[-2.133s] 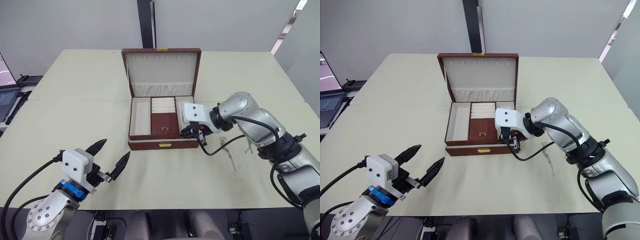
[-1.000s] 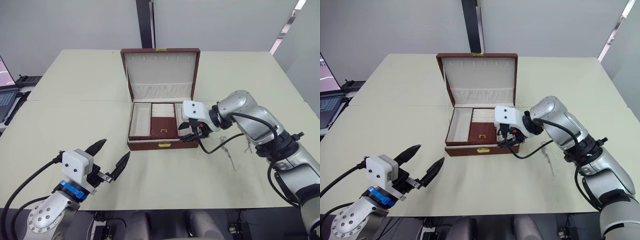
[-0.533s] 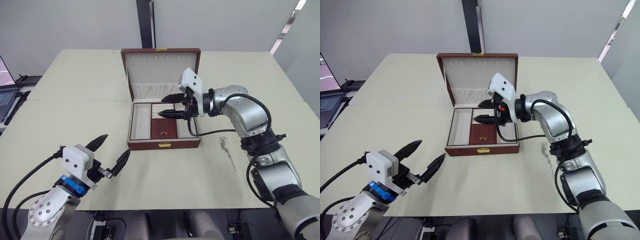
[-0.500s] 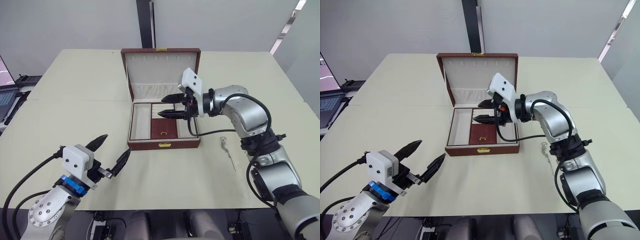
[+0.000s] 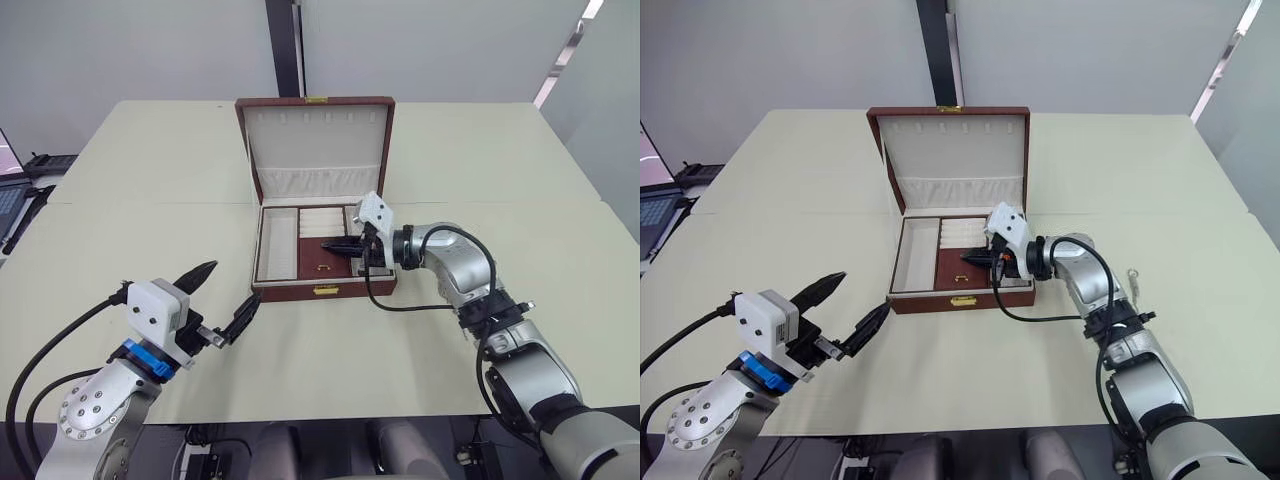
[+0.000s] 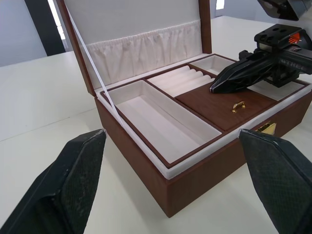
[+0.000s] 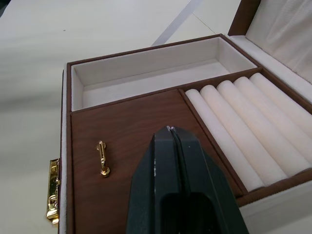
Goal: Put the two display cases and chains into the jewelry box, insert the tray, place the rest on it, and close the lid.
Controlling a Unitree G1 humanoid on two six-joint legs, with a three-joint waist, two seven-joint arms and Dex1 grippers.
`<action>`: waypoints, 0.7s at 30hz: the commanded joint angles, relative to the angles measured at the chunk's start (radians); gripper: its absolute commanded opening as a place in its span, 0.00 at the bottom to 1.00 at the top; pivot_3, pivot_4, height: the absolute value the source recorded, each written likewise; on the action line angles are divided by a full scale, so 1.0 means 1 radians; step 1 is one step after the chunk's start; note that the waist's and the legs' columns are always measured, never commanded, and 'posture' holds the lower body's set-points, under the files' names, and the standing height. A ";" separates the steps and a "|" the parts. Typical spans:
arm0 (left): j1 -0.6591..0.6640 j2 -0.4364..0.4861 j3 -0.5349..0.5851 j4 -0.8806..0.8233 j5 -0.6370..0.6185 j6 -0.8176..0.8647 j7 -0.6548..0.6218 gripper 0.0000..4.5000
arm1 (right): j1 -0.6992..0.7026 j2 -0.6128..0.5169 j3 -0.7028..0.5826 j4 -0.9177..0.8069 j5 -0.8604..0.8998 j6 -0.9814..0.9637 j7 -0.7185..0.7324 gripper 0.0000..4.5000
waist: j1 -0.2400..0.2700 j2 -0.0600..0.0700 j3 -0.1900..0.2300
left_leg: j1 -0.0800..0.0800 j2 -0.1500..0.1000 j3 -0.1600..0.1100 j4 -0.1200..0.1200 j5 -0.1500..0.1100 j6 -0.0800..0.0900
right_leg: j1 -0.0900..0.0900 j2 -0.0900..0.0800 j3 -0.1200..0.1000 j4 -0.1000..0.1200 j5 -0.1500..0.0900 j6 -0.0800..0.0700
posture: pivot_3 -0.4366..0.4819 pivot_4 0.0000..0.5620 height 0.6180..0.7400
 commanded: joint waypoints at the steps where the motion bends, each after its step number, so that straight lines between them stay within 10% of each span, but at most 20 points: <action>1: -0.004 0.011 0.015 -0.020 -0.011 0.001 -0.005 1.00 | -0.011 -0.001 -0.005 0.019 -0.007 0.000 0.005 0.00 | 0.000 0.000 0.000 | 0.000 0.000 0.000 0.000 0.000 0.000 | 0.000 0.000 0.000 0.000 0.000 0.000 | 0.48 0.27 1.00; 9: -0.068 0.061 0.040 0.040 -0.025 0.044 -0.013 1.00 | -0.007 -0.063 -0.154 -0.169 0.189 0.133 0.083 0.00 | 0.002 0.001 0.001 | -0.001 0.000 -0.001 0.000 0.000 0.000 | -0.001 0.000 0.000 0.000 0.000 0.000 | 0.48 0.27 1.00; 21: -0.181 0.286 0.156 0.343 -0.087 0.114 -0.247 1.00 | 0.319 -0.443 -0.420 -0.318 0.217 0.126 0.094 0.59 | 0.016 0.000 0.002 | -0.003 0.000 -0.003 0.000 0.000 0.000 | -0.001 0.001 -0.003 -0.001 -0.001 0.000 | 0.48 0.27 1.00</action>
